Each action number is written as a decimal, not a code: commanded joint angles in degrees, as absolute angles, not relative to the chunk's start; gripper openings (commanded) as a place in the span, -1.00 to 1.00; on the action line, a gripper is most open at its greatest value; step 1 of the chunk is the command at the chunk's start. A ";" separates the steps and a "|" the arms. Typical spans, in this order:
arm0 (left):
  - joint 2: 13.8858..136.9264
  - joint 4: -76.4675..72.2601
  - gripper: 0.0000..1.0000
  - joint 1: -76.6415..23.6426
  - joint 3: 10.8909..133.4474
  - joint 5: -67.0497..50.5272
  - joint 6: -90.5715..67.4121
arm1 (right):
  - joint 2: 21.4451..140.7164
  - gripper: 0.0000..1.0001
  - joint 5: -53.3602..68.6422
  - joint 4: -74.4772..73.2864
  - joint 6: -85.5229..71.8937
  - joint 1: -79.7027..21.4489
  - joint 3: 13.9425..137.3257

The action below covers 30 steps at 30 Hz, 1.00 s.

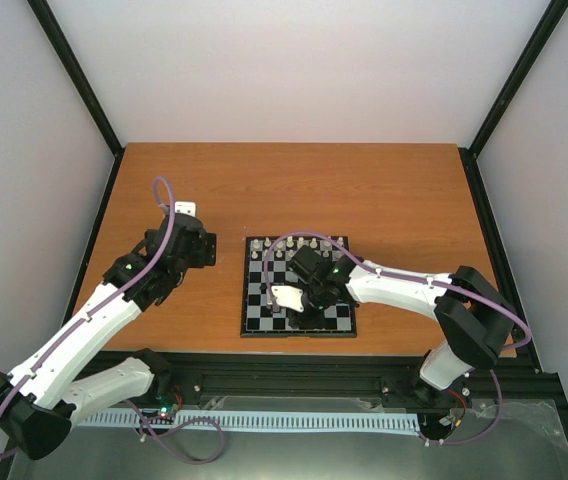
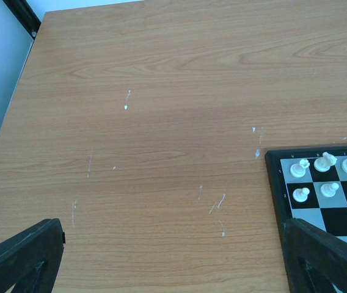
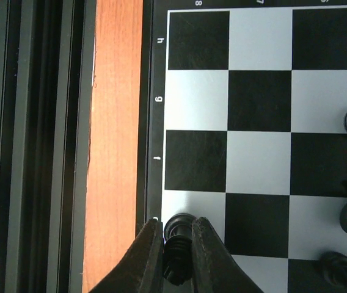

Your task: Set up the chess pieces on the board

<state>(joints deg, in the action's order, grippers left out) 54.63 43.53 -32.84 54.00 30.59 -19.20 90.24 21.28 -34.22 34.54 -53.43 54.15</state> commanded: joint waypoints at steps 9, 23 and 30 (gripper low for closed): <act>54.72 43.60 0.99 -32.52 54.23 30.86 -18.10 | 91.67 -0.94 19.60 -32.85 34.23 -54.71 56.03; 54.67 43.68 0.99 -32.52 54.29 30.57 -18.02 | 91.58 -0.61 19.71 -33.05 33.27 -54.76 56.61; 54.24 43.08 0.99 -32.52 54.27 27.74 -17.79 | 84.20 -0.11 23.15 -35.32 33.22 -51.07 58.39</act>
<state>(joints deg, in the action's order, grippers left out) 54.65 43.53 -32.84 54.00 29.87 -19.18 89.58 20.36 -34.46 33.04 -53.65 56.23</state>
